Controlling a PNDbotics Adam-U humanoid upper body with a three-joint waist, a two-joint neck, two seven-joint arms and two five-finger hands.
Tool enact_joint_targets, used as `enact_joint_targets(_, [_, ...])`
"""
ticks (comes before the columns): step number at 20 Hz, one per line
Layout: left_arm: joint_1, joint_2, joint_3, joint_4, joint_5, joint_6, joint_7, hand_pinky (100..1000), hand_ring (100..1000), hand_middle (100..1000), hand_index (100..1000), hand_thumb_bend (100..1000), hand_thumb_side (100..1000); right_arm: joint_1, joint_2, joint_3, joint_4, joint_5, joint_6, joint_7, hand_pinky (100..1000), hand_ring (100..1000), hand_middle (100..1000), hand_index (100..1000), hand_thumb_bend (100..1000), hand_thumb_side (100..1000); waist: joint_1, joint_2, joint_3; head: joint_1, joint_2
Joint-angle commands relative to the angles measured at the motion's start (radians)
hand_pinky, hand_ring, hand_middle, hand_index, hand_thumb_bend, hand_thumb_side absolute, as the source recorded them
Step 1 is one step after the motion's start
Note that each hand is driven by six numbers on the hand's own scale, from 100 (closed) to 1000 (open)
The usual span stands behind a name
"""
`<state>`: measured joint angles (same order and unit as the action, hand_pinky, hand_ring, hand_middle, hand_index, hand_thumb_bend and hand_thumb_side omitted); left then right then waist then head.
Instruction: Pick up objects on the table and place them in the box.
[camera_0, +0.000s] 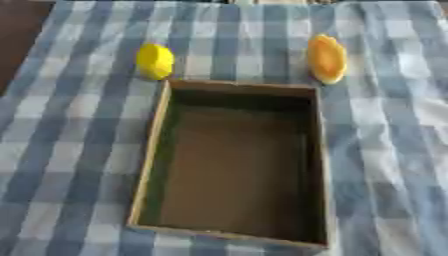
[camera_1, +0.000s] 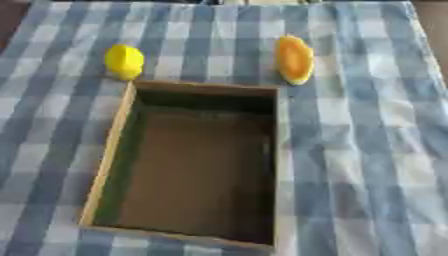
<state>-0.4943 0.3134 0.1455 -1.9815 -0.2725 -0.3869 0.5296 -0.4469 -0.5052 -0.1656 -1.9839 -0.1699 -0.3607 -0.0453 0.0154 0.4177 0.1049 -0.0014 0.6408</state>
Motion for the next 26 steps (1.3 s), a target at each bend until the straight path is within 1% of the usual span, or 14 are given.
enact_joint_targets(1, [-0.013, 0.026, 0.001, -0.018, 0.003, -0.002, -0.002, 789, 790, 770, 879, 174, 303, -0.004, -0.018, -0.008, -0.016, -0.002, 0.001, 0.001, 848, 968, 677, 842, 100, 595, -0.002, -0.021, 0.001, -0.001, -0.003])
enact_joint_targets(6, [-0.013, 0.025, 0.001, -0.018, 0.004, -0.002, -0.002, 788, 791, 770, 879, 174, 304, -0.011, -0.020, -0.010, -0.016, 0.001, 0.008, -0.002, 849, 974, 681, 845, 100, 596, -0.001, -0.021, 0.001, -0.003, 0.001])
enact_joint_targets(8, [-0.011, 0.025, 0.002, -0.018, 0.005, -0.001, -0.001, 789, 791, 770, 879, 176, 302, -0.019, -0.035, -0.012, -0.016, 0.005, 0.024, -0.007, 850, 977, 683, 846, 100, 588, -0.003, -0.025, -0.001, -0.004, 0.008])
enact_joint_targets(9, [-0.009, 0.027, 0.003, -0.018, 0.004, -0.001, -0.001, 789, 791, 770, 879, 177, 302, -0.025, -0.055, -0.010, -0.016, 0.009, 0.032, -0.009, 851, 979, 686, 847, 100, 579, -0.005, -0.028, -0.003, -0.005, 0.012])
enact_joint_targets(10, [-0.005, 0.030, 0.003, -0.018, 0.003, 0.000, -0.001, 789, 791, 770, 879, 176, 302, -0.031, -0.082, -0.006, -0.016, 0.016, 0.040, -0.010, 852, 981, 689, 847, 100, 570, -0.008, -0.031, -0.006, -0.005, 0.016])
enact_joint_targets(12, [0.003, 0.038, 0.004, -0.018, 0.000, 0.002, 0.000, 788, 791, 770, 879, 174, 304, -0.044, -0.157, 0.009, -0.016, 0.038, 0.053, -0.002, 854, 989, 701, 850, 100, 555, -0.014, -0.038, -0.012, -0.002, 0.022])
enact_joint_targets(15, [0.014, 0.048, 0.003, -0.018, -0.004, 0.005, -0.001, 788, 791, 771, 879, 171, 306, -0.066, -0.300, 0.040, -0.016, 0.081, 0.079, 0.022, 867, 1000, 746, 863, 100, 439, -0.024, -0.046, -0.021, 0.003, 0.027])
enact_joint_targets(17, [0.020, 0.054, 0.002, -0.018, -0.006, 0.006, -0.001, 788, 791, 771, 879, 169, 307, -0.088, -0.388, 0.061, -0.004, 0.102, 0.104, 0.027, 869, 1000, 753, 865, 100, 412, -0.030, -0.050, -0.025, 0.003, 0.028])
enact_joint_targets(19, [0.025, 0.060, -0.001, -0.018, -0.007, 0.008, -0.003, 788, 792, 771, 878, 168, 308, -0.127, -0.482, 0.097, 0.043, 0.112, 0.127, 0.038, 873, 1000, 763, 869, 100, 424, -0.037, -0.053, -0.025, 0.005, 0.028])
enact_joint_targets(22, [0.027, 0.067, -0.004, -0.018, -0.008, 0.009, -0.005, 788, 792, 771, 878, 167, 309, -0.187, -0.569, 0.154, 0.133, 0.128, 0.138, 0.072, 875, 1000, 772, 873, 100, 423, -0.047, -0.056, -0.022, 0.007, 0.028])
enact_joint_targets(24, [0.028, 0.070, -0.006, -0.018, -0.008, 0.009, -0.008, 788, 792, 771, 878, 167, 310, -0.230, -0.602, 0.195, 0.200, 0.149, 0.138, 0.098, 876, 1000, 778, 876, 100, 425, -0.053, -0.058, -0.019, 0.008, 0.026])
enact_joint_targets(26, [0.029, 0.074, -0.008, -0.018, -0.007, 0.009, -0.010, 788, 792, 771, 878, 166, 310, -0.278, -0.617, 0.241, 0.275, 0.180, 0.131, 0.123, 876, 1000, 784, 879, 100, 422, -0.060, -0.060, -0.017, 0.011, 0.021])
